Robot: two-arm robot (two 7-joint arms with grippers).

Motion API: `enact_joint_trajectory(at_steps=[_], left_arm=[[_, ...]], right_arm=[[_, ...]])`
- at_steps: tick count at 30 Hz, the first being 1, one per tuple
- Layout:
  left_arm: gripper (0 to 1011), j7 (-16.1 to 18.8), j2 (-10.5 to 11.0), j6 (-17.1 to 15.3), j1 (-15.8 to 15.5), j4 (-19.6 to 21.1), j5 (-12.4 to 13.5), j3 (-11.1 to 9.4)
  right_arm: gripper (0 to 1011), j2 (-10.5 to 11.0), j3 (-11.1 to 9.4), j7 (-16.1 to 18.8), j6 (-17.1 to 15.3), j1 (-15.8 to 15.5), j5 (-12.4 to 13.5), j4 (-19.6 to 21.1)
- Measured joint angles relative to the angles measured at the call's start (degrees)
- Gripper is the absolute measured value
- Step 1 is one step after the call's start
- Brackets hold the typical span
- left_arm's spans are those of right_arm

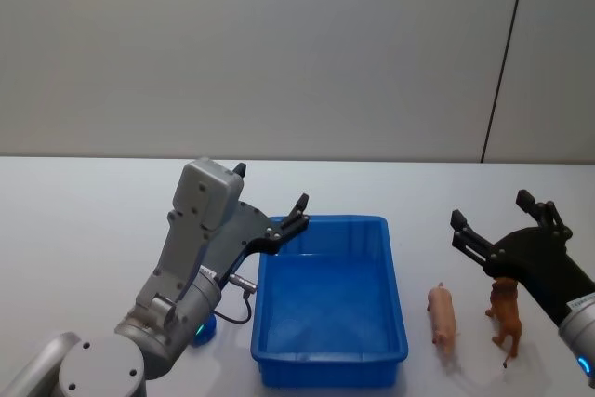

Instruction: Pick up the two dolls from the table and place them into the box.

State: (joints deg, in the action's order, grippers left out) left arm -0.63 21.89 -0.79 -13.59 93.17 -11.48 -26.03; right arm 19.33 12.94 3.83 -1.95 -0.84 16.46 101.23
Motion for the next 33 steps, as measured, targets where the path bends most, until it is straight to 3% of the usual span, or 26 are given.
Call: enact_joint_trajectory(at_steps=[33], left_arm=[[1000,0.0,0.0,0.0,0.0,0.0,0.0,0.0]], right_arm=[[1000,0.58,-0.49,0.62,-0.94,-0.04,0.19,-0.52]])
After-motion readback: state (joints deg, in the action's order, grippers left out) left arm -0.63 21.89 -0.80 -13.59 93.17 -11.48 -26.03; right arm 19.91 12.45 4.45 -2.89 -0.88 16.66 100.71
